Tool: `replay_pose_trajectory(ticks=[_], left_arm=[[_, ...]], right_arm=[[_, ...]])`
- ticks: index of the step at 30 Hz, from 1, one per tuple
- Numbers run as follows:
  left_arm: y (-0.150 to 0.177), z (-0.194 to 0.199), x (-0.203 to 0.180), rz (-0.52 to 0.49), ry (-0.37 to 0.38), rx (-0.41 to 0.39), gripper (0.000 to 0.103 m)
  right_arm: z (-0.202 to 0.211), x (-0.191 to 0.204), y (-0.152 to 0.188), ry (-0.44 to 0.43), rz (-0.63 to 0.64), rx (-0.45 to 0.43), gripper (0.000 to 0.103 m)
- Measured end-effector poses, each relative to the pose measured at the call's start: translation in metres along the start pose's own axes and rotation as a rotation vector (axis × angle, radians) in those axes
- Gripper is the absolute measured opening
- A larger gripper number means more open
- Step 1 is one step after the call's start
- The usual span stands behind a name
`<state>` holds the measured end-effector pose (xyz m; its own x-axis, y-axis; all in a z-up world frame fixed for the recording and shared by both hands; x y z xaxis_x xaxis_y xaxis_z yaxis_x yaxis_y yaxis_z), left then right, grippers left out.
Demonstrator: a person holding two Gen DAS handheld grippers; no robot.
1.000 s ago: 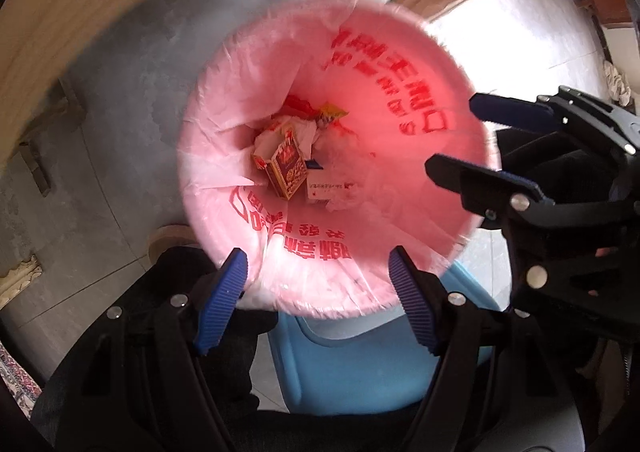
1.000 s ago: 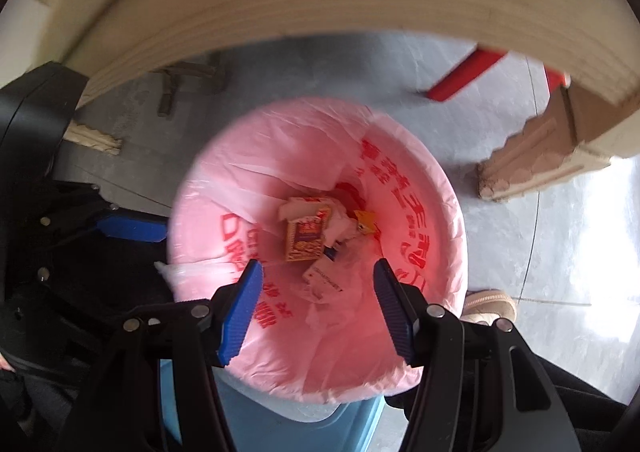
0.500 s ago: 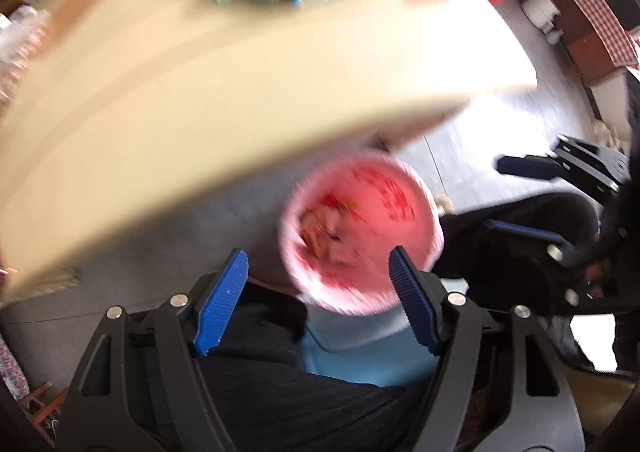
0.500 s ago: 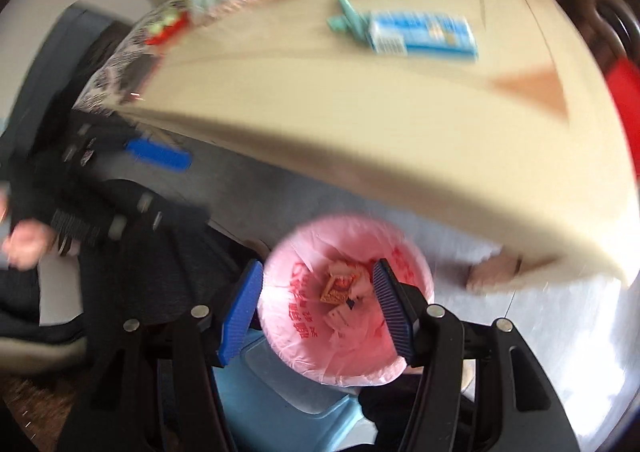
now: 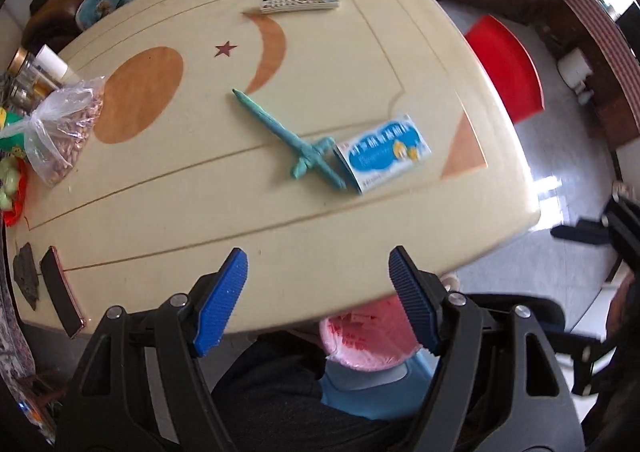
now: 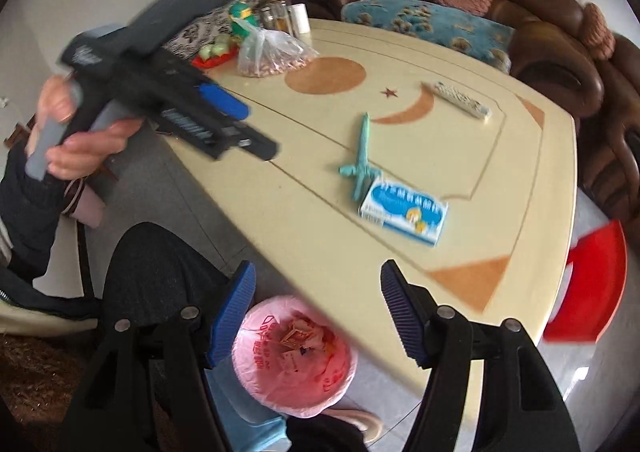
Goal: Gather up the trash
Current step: 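Raise both open tools from the wastebasket back over the table, then grasp the teal clay sword with the left tool while the right tool grasps the blue medicine box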
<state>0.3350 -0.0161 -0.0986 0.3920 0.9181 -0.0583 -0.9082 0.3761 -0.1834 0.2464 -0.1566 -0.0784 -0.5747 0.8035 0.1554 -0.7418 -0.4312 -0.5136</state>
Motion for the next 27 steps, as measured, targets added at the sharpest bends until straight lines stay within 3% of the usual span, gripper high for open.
replay_pose_trajectory(ticks=[5,11,18,27], left_arm=[[-0.035,-0.035,0.003,0.064,0.011,0.054,0.072],[-0.075,-0.09,0.013,0.139,0.052,0.129,0.072],[-0.097,-0.139,0.027,0.209,0.074,0.171,0.072],[-0.106,-0.164,0.03,0.249,0.111,0.193,0.072]], right_arm=[[-0.015,-0.016,-0.025,-0.039,0.084,0.026,0.075],[-0.054,-0.047,-0.045,-0.066,0.168,0.101,0.075],[-0.107,-0.078,-0.054,-0.073,0.289,0.204,0.075],[-0.164,-0.096,-0.045,-0.105,0.394,0.34,0.075]])
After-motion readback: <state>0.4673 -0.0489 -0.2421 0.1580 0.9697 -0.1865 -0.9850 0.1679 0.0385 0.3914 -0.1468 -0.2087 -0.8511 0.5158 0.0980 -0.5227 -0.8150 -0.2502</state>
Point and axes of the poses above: each gripper's, at about its wrist camera, not at the fingertips, and z roughly against the way its jaws point, x to its left, y to its underside, the point moved 5 cm from there along -z, roughly the way its jaws point, and after that the axes turned 1 degree about -z, right-handed, at the moved point
